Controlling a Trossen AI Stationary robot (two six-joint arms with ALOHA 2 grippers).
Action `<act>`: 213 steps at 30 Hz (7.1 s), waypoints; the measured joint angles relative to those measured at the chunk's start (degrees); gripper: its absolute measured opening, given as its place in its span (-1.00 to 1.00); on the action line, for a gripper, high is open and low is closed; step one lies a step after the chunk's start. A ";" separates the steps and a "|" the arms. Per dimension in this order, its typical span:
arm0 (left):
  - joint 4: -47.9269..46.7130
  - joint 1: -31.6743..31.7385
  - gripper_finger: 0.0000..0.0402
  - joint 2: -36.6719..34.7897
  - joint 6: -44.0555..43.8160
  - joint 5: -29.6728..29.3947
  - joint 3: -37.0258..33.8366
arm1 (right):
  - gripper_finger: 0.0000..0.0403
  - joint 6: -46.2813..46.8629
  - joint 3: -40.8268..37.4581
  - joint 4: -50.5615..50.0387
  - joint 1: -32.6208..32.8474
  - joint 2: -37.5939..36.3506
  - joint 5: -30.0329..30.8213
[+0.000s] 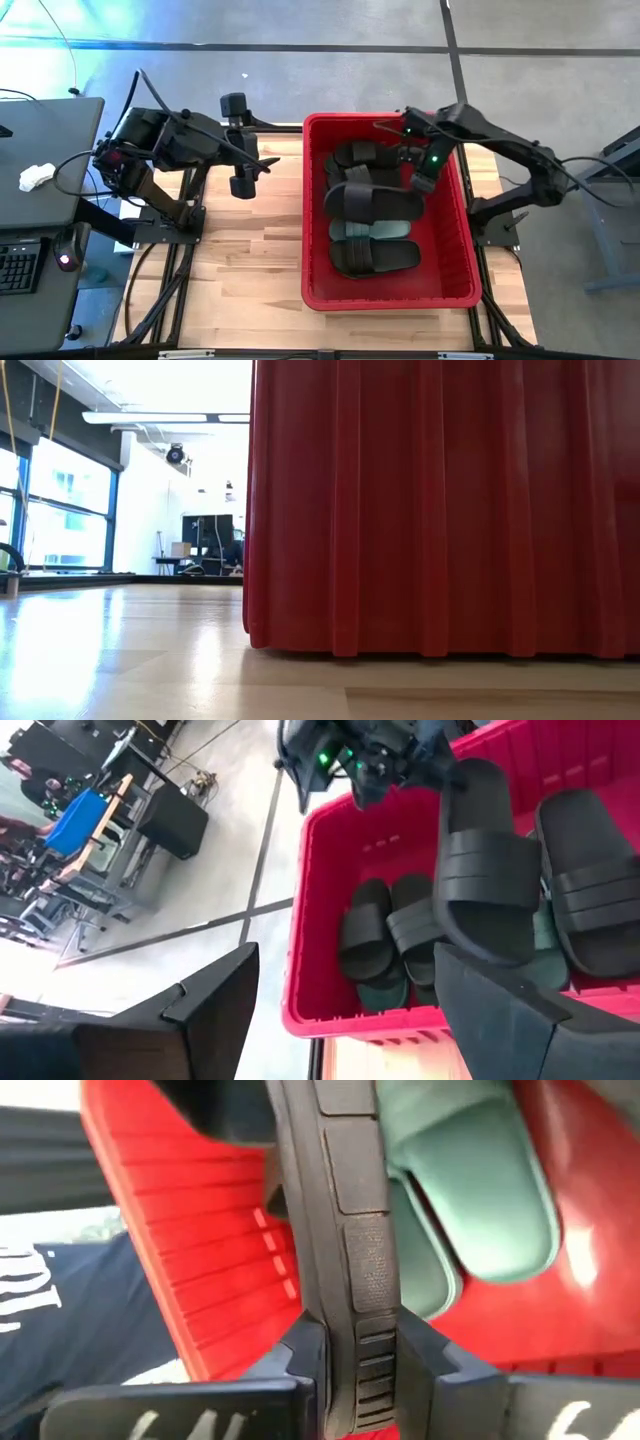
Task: Pick and place slides into bin
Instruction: Put the black slide into the red container
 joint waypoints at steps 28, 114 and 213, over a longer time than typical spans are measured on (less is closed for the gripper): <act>0.35 0.00 0.39 0.80 2.84 0.91 0.00 | -0.78 2.67 -19.76 9.82 -0.28 2.20 -3.23; -6.25 0.02 0.39 6.40 -1.66 -0.44 -0.02 | -0.90 -4.22 -21.71 36.54 23.59 0.56 29.32; -12.02 13.51 0.39 3.13 12.24 9.94 -5.94 | -0.17 70.93 -26.80 64.75 44.92 -2.01 35.48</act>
